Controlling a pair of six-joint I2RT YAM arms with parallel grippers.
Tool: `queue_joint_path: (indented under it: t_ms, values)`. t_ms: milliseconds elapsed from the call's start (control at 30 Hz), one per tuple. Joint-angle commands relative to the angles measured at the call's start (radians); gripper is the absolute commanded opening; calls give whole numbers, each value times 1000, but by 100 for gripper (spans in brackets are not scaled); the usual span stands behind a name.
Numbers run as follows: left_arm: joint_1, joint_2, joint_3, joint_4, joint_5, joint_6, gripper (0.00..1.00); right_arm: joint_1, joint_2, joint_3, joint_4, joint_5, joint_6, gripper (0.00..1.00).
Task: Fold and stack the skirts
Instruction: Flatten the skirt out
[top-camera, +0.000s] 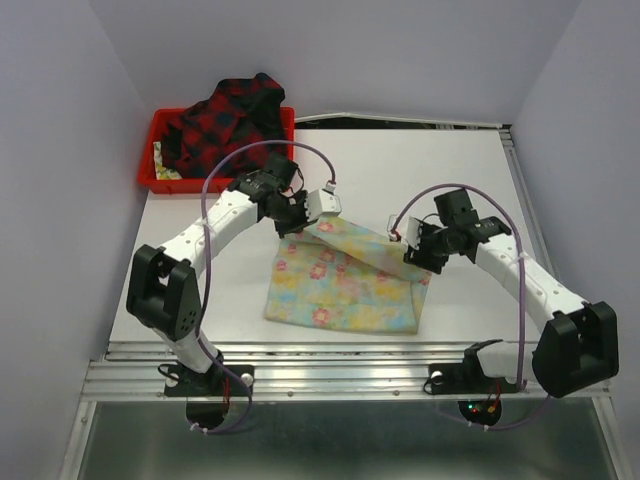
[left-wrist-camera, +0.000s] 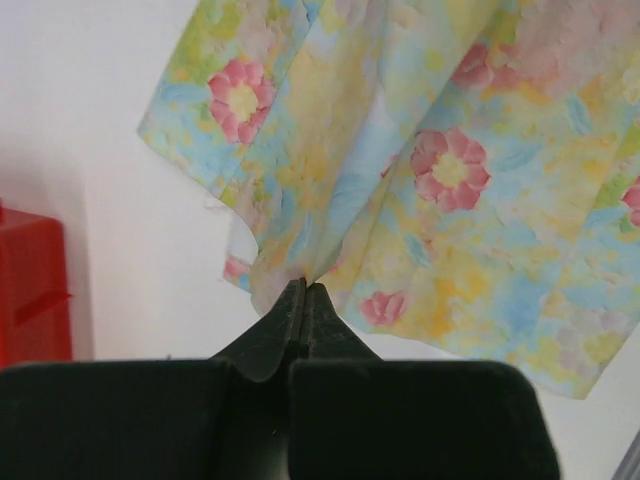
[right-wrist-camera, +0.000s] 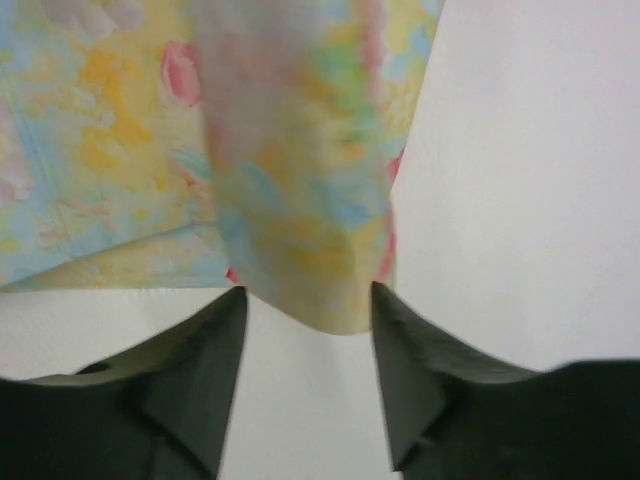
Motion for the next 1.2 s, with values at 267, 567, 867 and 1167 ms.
queue_joint_path:
  t_ms: [267, 567, 867, 1167]
  values:
    - [42, 236, 195, -11, -33, -187, 0, -44, -42, 69, 7, -70, 172, 72]
    - [106, 597, 678, -172, -5, -311, 0, -35, 18, 118, -23, -84, 314, 67]
    - [120, 642, 625, -172, -13, -397, 0, 72, 10, 115, 45, 73, 401, 76]
    - [120, 714, 671, -220, -11, -426, 0, 267, -5, 78, 48, 227, 321, 82]
